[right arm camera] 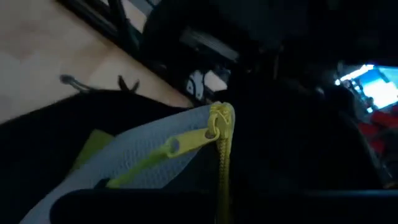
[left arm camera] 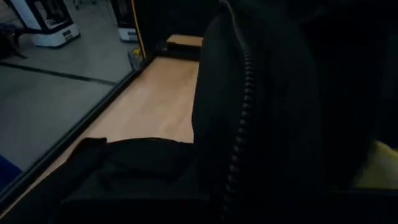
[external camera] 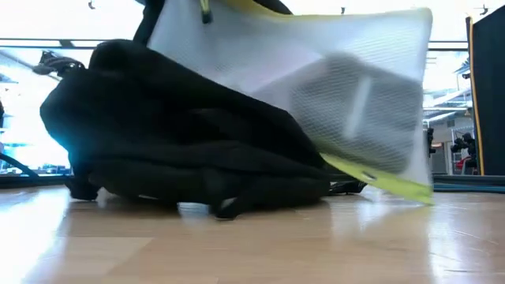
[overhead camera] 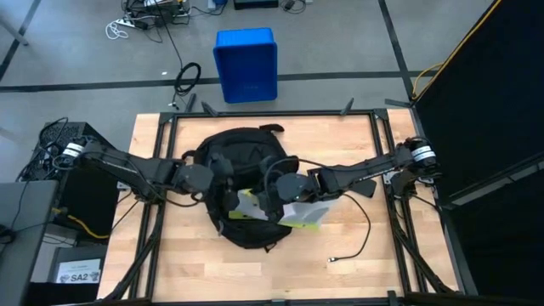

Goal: Unpack backpack
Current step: Put the white zip bag into the black backpack

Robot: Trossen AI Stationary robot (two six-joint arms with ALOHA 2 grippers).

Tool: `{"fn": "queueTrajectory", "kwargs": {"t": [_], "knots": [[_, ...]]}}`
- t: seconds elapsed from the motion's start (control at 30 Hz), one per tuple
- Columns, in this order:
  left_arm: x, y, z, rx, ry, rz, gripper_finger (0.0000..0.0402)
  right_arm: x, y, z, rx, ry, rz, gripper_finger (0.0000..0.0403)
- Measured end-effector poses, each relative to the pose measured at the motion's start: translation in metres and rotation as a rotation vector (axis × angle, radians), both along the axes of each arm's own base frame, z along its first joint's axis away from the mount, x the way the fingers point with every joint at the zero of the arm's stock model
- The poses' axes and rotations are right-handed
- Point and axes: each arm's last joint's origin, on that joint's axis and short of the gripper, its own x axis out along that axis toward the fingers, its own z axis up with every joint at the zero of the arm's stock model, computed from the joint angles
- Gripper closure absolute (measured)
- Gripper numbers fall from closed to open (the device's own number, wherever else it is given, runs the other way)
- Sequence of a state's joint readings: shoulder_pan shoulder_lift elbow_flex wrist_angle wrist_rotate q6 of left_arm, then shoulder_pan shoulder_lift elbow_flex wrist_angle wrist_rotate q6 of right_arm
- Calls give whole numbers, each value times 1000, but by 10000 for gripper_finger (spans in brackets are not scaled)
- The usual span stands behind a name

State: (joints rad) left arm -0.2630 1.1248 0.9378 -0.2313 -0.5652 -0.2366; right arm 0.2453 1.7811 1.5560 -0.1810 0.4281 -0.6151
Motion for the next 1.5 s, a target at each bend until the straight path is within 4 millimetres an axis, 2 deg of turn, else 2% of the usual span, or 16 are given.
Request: {"fn": "queueTrajectory", "kwargs": {"t": [0.07,0.13,0.27,0.4,0.5,0.57,0.73,0.9,1.0,1.07,1.17,1.27,1.5], "knots": [[0,0,1,-1,-5,-1,401,1,-4,-2,23,21,14,403],[0,0,1,-1,-4,-2,401,6,-10,-13,56,64,7,403],[2,-1,-2,0,11,-2,401,25,-21,-50,99,160,-7,403],[7,-3,-8,-7,44,-29,401,37,-29,-78,116,218,-34,401],[9,-4,-12,-8,66,-30,401,37,-33,-81,144,237,-49,387],[10,-4,-14,-10,79,-26,401,33,-33,-77,151,243,-52,368],[10,-4,-14,-11,82,-30,401,12,-12,-42,200,196,-7,293],[10,-4,-15,-10,95,-28,401,-17,13,-20,187,235,22,215],[10,-4,-16,-13,96,-26,401,-40,26,-1,216,229,7,183],[10,-4,-16,-15,97,-25,401,-56,35,5,250,263,-10,171],[10,-4,-16,-14,100,-24,401,-77,44,0,296,383,-68,170],[10,-4,-16,-14,100,-24,401,-92,50,-8,324,484,-161,187],[10,-4,-17,-12,106,-23,401,-122,69,-62,306,646,-295,237]]}}
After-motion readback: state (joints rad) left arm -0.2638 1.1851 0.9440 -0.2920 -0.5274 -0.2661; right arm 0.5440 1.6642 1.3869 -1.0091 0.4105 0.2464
